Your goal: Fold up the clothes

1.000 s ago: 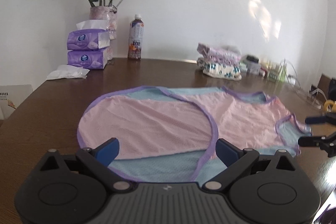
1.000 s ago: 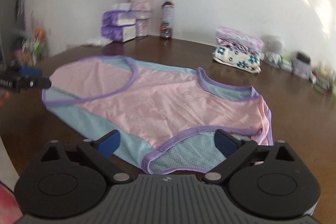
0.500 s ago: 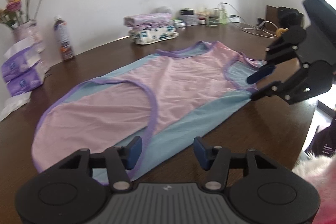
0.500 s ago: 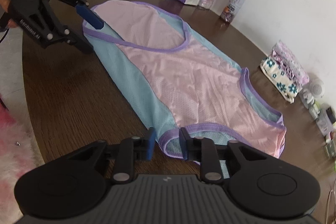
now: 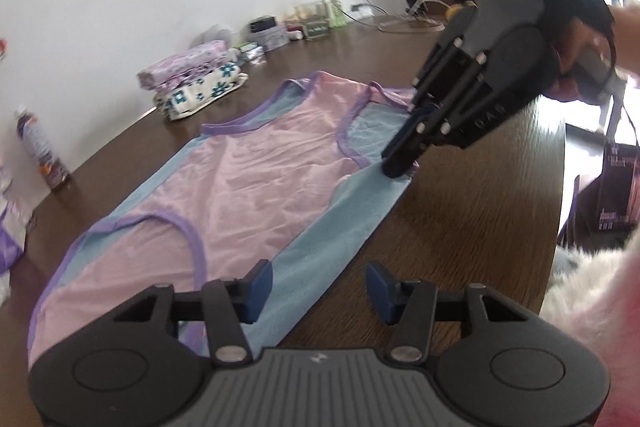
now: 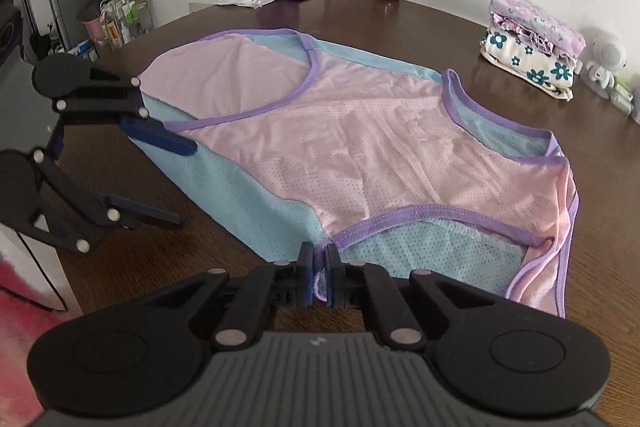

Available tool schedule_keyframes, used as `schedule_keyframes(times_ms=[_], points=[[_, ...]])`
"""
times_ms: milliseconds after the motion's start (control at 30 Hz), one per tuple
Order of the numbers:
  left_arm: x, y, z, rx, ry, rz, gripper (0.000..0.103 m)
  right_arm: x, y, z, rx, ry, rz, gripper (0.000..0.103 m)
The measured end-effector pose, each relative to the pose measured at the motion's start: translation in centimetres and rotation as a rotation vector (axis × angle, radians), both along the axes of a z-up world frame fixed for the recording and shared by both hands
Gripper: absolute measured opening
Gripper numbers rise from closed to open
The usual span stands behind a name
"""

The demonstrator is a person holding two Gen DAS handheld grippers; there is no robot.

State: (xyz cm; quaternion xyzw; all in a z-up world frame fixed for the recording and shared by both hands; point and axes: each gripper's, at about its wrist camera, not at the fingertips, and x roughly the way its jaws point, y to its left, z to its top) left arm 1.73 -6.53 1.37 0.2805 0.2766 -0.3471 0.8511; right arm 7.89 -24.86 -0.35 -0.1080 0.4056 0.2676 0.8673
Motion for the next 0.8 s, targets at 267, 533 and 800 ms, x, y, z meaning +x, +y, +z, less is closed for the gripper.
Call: schedule_keyframes(times_ms=[267, 533, 800], points=[[0.8, -2.4, -0.5, 0.181, -0.046, -0.086, 0.001, -0.7, -0.1, 0.9, 0.007, -0.053, 0.009, 0.013], [1.4, -2.5, 0.3, 0.166, -0.039, -0.094, 0.000, -4.0, 4.6, 0.2, -0.213, -0.232, 0.287, 0.041], [1.7, -2.1, 0.7, 0.132, -0.034, -0.071, 0.000, -3.5, 6.6, -1.6, -0.411, -0.272, 0.387, 0.017]])
